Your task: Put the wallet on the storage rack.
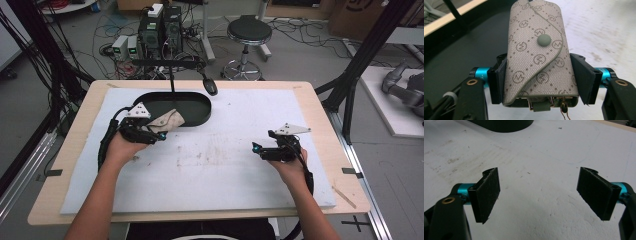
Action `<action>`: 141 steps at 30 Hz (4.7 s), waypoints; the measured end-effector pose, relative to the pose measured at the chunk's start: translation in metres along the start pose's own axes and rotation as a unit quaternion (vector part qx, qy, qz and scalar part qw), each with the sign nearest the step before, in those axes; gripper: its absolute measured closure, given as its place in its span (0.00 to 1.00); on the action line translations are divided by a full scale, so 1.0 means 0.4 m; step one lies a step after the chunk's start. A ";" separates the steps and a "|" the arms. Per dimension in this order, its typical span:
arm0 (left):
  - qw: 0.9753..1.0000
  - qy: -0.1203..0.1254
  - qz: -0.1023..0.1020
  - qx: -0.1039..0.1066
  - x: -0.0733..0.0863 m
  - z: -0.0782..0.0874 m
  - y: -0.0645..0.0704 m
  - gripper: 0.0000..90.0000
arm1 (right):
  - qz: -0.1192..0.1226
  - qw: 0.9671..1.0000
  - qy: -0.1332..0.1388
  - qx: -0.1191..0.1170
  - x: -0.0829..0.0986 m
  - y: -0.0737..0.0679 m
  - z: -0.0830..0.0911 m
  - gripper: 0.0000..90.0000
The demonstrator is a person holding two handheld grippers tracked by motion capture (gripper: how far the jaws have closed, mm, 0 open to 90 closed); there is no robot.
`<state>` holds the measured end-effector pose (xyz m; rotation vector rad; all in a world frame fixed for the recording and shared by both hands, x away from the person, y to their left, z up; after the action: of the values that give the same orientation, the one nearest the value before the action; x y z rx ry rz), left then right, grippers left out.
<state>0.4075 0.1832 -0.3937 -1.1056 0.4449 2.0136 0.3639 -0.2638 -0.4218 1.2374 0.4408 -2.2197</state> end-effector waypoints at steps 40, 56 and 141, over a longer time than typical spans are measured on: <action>0.998 -0.050 -0.013 -0.022 -0.053 -0.211 -0.213 0.40 | -0.001 1.000 0.000 -0.002 0.001 0.008 -0.003 0.21; 0.995 -0.097 0.014 -0.029 -0.015 -0.259 -0.237 0.38 | -0.001 1.000 -0.003 -0.005 0.002 0.008 -0.010 0.21; 0.998 0.049 0.047 0.003 0.094 0.039 0.094 0.20 | -0.009 1.000 0.019 0.002 -0.002 0.032 0.009 0.21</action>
<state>0.3581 0.1865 -0.4184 -1.2033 0.5637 2.0441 0.3696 -0.2758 -0.4194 1.2840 0.4646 -2.2169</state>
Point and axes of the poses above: each handheld gripper's, and its own axes: z roughly backward along the jaws, x roughly out of its underside, y roughly to its right, the point moved 2 cm from there along -z, roughly forward along the jaws, and after that the axes turned 3 degrees about y, right-handed, at the moved point
